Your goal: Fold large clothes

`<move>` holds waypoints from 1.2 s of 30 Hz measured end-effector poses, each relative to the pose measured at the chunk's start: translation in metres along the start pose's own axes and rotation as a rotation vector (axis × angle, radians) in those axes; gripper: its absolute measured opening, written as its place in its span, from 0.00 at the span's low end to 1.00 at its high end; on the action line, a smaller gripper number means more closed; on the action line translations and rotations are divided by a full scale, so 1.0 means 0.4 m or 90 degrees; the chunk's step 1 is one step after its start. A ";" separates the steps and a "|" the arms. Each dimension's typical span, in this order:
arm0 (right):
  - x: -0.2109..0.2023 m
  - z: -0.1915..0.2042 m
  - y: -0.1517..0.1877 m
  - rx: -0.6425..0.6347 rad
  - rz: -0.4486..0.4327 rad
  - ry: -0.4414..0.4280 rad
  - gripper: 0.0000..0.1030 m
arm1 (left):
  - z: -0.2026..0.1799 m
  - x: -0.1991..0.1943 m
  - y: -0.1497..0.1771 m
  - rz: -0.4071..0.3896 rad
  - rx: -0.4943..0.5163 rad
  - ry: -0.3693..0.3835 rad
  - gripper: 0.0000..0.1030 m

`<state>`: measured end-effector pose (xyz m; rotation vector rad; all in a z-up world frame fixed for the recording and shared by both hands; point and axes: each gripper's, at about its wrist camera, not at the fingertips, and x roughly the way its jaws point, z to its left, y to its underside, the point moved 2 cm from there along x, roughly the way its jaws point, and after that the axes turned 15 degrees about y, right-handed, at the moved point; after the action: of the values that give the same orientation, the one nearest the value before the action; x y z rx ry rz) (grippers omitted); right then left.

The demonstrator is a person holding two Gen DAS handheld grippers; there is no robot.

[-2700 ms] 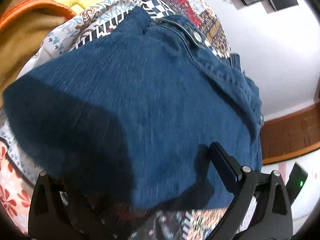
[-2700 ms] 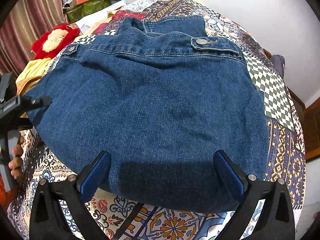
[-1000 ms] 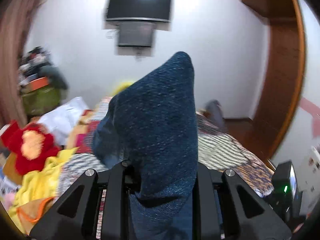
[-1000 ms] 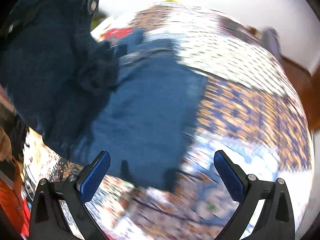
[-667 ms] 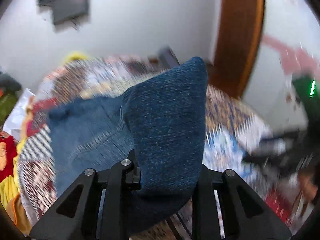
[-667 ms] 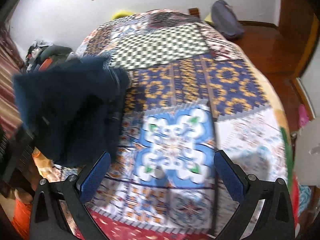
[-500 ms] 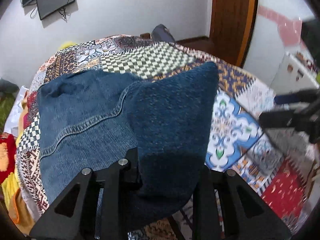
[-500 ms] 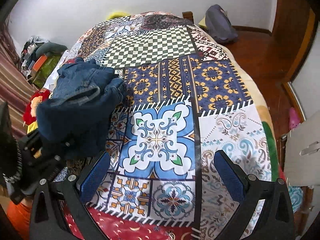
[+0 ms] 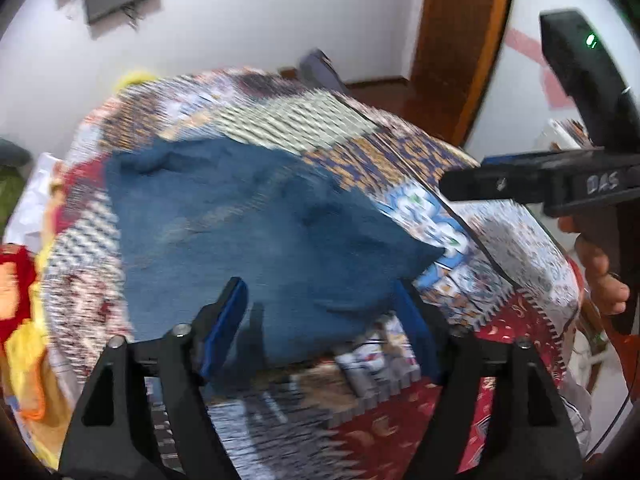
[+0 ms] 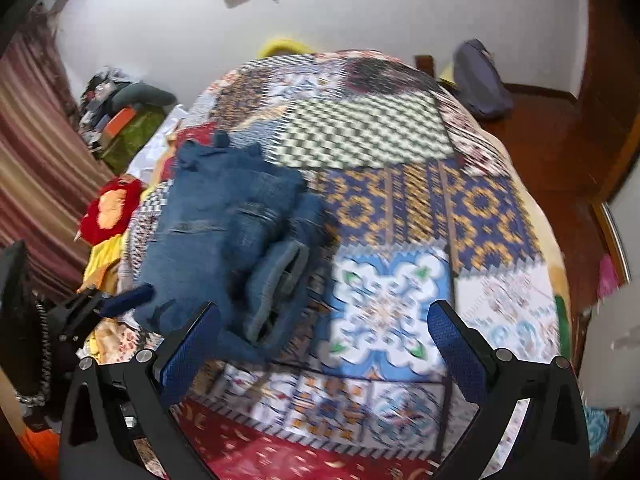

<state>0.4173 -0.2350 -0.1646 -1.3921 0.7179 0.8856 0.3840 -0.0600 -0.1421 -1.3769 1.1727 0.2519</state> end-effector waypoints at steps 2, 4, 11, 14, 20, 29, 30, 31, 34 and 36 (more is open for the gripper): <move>0.005 0.045 -0.016 -0.019 -0.005 -0.014 1.00 | 0.048 -0.057 -0.004 -0.036 -0.014 -0.039 0.91; 0.022 0.091 -0.025 -0.042 -0.003 -0.024 1.00 | 0.089 -0.082 0.001 -0.057 -0.027 -0.066 0.94; 0.190 0.187 0.002 -0.113 0.081 0.012 1.00 | 0.289 -0.024 0.079 0.009 -0.149 -0.128 0.94; 0.242 0.143 0.015 -0.091 0.113 0.016 1.00 | 0.341 -0.006 0.127 0.015 -0.191 -0.123 0.97; 0.255 0.029 0.028 -0.043 0.156 -0.037 1.00 | 0.364 -0.008 0.153 0.014 -0.194 -0.071 1.00; 0.129 0.055 -0.074 -0.138 0.019 0.106 1.00 | 0.395 -0.057 0.065 0.018 -0.088 -0.193 1.00; 0.122 0.062 -0.097 -0.136 0.010 0.100 1.00 | 0.403 -0.057 0.055 0.014 -0.091 -0.192 1.00; 0.118 0.069 -0.120 -0.132 0.004 0.088 1.00 | 0.416 -0.056 0.038 0.007 -0.097 -0.188 1.00; 0.130 0.098 -0.186 -0.116 0.004 0.039 1.00 | 0.456 -0.047 -0.019 -0.021 -0.132 -0.158 1.00; 0.157 0.130 -0.227 -0.110 0.013 0.017 1.00 | 0.486 -0.028 -0.068 -0.037 -0.141 -0.142 1.00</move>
<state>0.5230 -0.1742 -0.1680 -1.5536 0.6900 0.9649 0.4943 0.1015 -0.1614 -1.5304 0.9383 0.4926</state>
